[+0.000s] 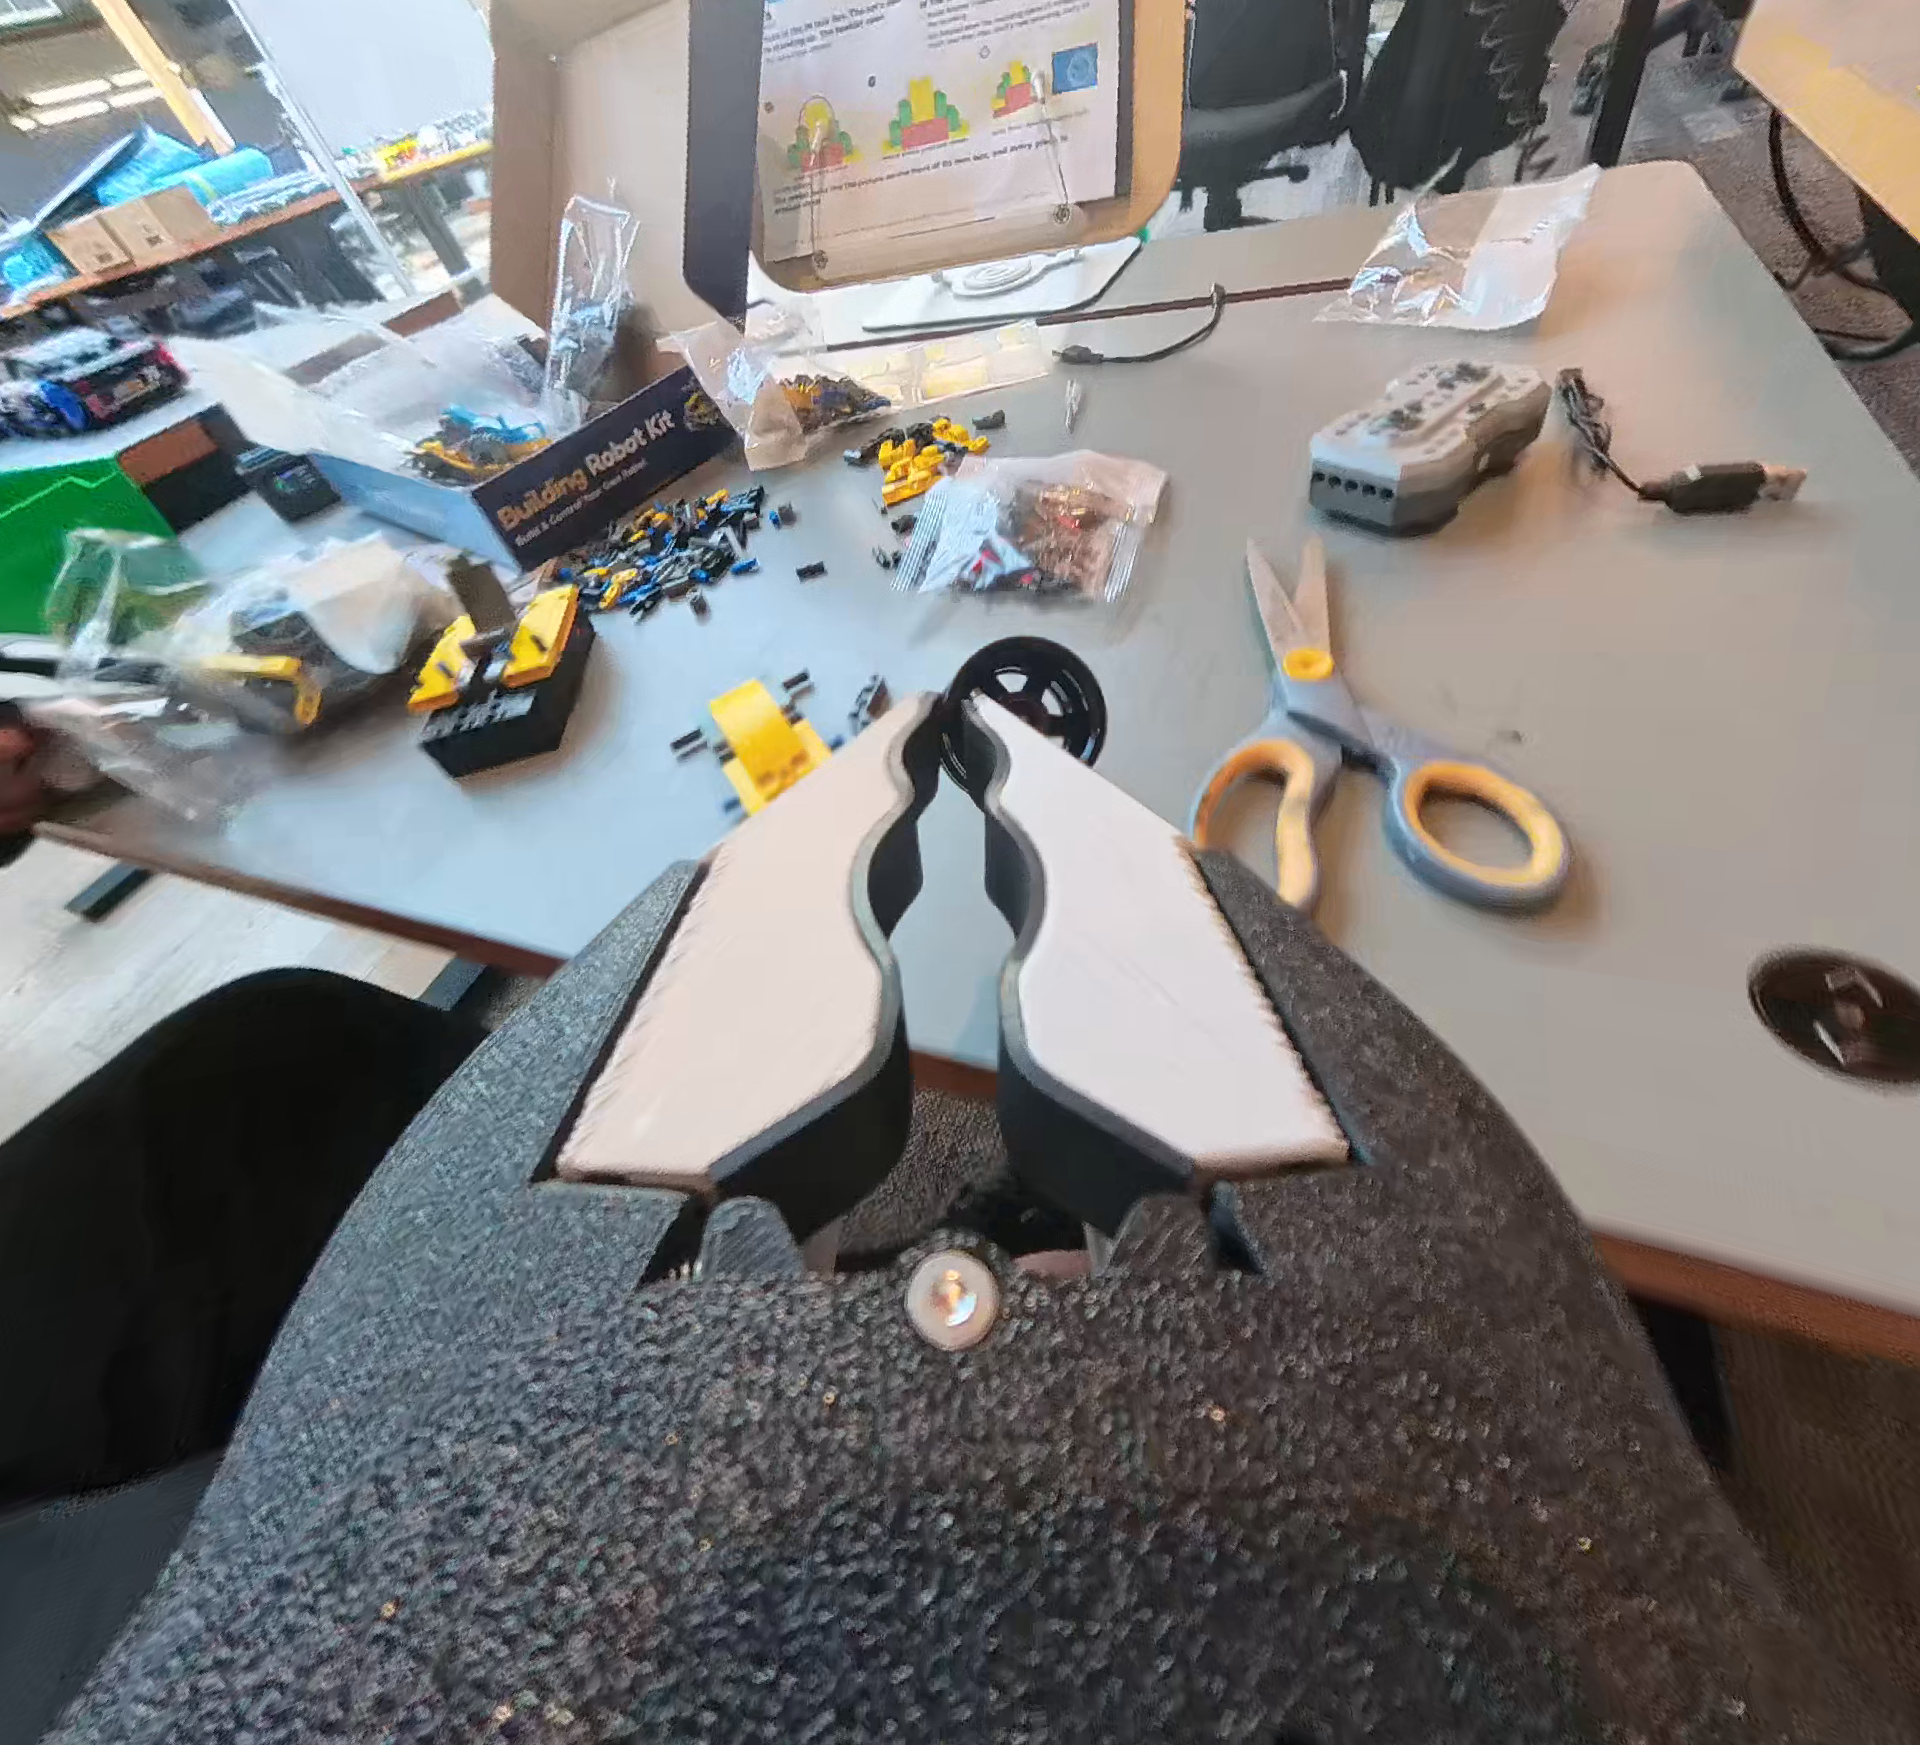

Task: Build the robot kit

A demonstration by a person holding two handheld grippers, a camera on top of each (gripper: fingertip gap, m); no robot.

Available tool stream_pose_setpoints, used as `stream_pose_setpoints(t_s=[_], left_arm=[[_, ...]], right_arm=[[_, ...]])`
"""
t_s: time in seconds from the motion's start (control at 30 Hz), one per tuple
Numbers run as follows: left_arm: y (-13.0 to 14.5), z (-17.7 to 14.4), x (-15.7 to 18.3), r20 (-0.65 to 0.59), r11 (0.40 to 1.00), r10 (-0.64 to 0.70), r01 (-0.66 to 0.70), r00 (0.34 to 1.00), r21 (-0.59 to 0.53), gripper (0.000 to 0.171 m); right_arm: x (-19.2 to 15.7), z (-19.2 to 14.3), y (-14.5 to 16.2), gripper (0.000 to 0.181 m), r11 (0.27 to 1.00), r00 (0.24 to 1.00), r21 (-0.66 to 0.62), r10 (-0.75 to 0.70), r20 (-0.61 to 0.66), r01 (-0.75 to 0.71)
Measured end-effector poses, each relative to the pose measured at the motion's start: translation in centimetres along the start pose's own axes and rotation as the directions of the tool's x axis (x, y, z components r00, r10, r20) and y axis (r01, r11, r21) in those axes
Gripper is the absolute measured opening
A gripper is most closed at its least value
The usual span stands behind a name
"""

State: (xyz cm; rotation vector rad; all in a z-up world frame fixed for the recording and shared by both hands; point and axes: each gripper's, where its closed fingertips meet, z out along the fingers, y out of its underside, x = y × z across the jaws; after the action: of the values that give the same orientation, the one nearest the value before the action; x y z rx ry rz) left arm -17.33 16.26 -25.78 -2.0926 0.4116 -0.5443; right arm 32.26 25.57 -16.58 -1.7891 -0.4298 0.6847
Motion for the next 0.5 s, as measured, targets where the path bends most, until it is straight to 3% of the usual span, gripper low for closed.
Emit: stream_pose_setpoints(t_s=[0.27, 0.5], left_arm=[[-0.1, -0.1, 0.2, -0.015, 1.000, 0.001, -0.001, 1.000, 0.010, 0.042], [-0.2, -0.2, 0.4, -0.035, 1.000, 0.001, 0.000, 0.999, 0.022, 0.042]], right_arm=[[3.1, 12.4, 1.3, 0.003, 0.963, 0.986, -0.213, -0.167, 0.004, 0.164], [6.0, 19.8, 2.7, 0.002, 0.842, 0.956, -0.457, -0.282, 0.081, 0.287]])
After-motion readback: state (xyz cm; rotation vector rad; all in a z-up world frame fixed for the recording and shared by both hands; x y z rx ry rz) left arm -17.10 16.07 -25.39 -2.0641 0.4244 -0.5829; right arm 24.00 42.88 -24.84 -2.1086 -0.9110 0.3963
